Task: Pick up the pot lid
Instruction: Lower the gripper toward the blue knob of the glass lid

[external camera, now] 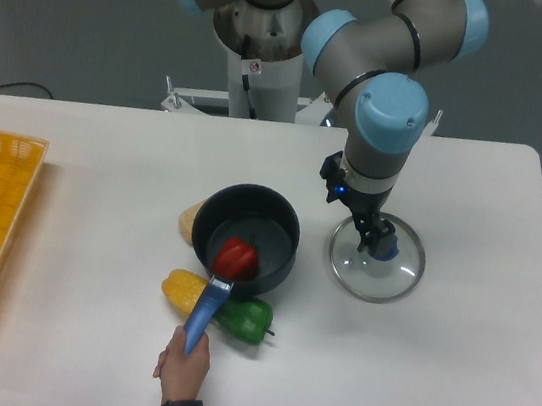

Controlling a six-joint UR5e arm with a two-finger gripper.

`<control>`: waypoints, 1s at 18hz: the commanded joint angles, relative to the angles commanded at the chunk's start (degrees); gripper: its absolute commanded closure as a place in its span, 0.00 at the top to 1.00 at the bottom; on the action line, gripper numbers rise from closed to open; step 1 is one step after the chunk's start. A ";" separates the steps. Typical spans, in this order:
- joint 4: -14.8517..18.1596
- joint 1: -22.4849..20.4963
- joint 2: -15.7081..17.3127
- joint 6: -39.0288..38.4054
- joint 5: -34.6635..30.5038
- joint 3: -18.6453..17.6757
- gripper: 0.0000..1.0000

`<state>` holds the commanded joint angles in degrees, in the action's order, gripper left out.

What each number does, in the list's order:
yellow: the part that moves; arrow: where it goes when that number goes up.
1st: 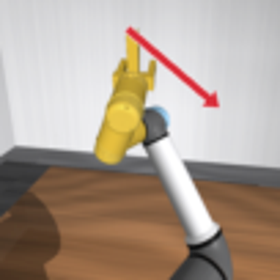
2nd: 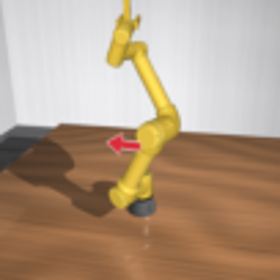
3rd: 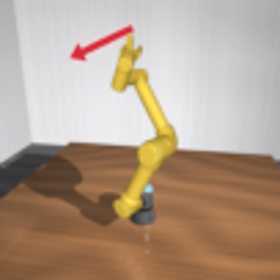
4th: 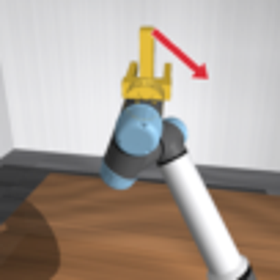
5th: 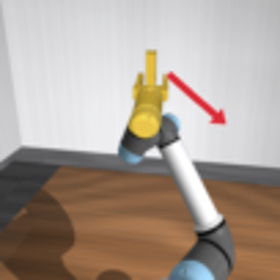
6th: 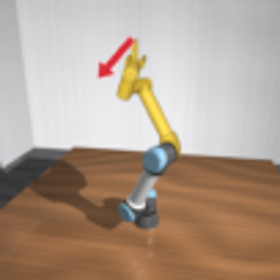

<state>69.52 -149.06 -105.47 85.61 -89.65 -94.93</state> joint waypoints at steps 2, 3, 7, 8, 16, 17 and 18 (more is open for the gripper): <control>0.00 0.00 0.00 0.00 0.09 1.32 1.00; 0.09 0.00 -0.09 0.17 -0.52 2.02 1.00; 0.44 -0.61 -0.18 0.09 -0.70 3.25 1.00; 0.44 -1.31 -0.18 0.61 -0.53 2.99 1.00; -0.17 -3.87 -0.09 1.05 0.00 0.36 1.00; -0.35 -3.87 0.00 1.75 0.00 -0.60 1.00; -1.31 -3.95 0.09 2.80 0.00 -1.74 1.00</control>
<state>68.21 -153.02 -105.38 88.41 -89.65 -96.67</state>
